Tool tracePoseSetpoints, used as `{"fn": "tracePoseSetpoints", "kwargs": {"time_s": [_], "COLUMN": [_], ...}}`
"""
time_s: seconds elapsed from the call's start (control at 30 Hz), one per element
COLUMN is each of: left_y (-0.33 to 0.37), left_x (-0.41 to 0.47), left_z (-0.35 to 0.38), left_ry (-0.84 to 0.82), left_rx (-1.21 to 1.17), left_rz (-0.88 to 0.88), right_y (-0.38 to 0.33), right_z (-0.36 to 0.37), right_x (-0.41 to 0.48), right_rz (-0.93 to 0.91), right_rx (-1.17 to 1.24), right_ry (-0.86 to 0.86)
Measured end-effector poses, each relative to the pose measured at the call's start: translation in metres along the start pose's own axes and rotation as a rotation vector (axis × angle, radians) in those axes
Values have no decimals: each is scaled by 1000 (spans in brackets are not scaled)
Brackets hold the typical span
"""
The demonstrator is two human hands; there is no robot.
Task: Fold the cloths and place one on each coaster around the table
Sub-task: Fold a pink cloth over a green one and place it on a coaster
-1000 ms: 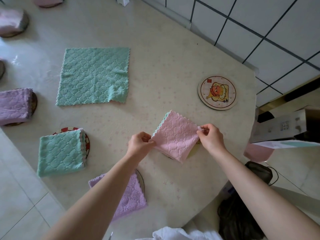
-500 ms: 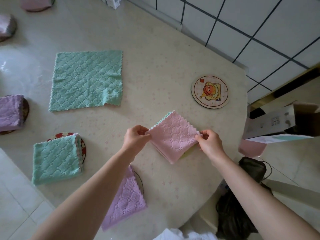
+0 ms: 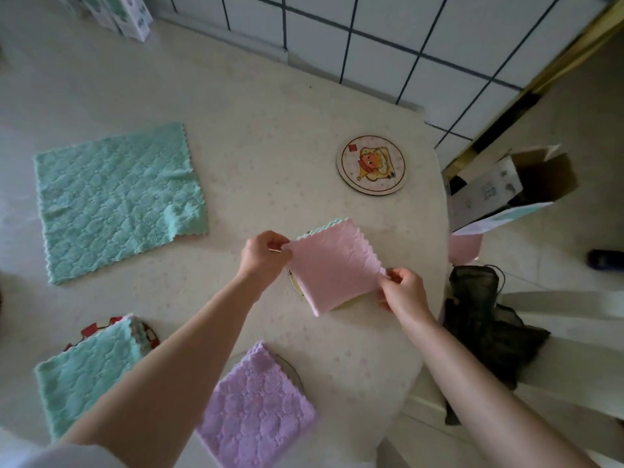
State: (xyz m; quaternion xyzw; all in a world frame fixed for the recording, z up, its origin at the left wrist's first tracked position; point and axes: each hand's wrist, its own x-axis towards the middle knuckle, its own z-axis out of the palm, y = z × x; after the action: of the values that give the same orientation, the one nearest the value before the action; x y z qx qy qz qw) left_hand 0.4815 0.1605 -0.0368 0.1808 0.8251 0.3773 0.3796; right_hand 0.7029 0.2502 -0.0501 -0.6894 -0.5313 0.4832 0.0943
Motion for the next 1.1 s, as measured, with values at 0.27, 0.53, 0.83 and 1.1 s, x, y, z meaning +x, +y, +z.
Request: {"fn": "tracePoseSetpoints", "kwargs": {"time_s": [0.27,0.53,0.83,1.1], "left_y": [-6,-31,-69,-122], "left_x": [7,8,17,17], "left_z": [2,-44,-134,-205], "left_ry": [20,11,163,299], "left_rx": [145,384,595,773], "left_rz": [66,304,383,358], "right_y": [5,-21,-95,-144], "right_z": [1,-4,75,188], "right_x": [-12,-24,-38,-55], "right_rz": [-69,-492,-816,-980], "right_rx": [-223,-596,-683,-779], "right_ry": [95,202,-54,-344]}}
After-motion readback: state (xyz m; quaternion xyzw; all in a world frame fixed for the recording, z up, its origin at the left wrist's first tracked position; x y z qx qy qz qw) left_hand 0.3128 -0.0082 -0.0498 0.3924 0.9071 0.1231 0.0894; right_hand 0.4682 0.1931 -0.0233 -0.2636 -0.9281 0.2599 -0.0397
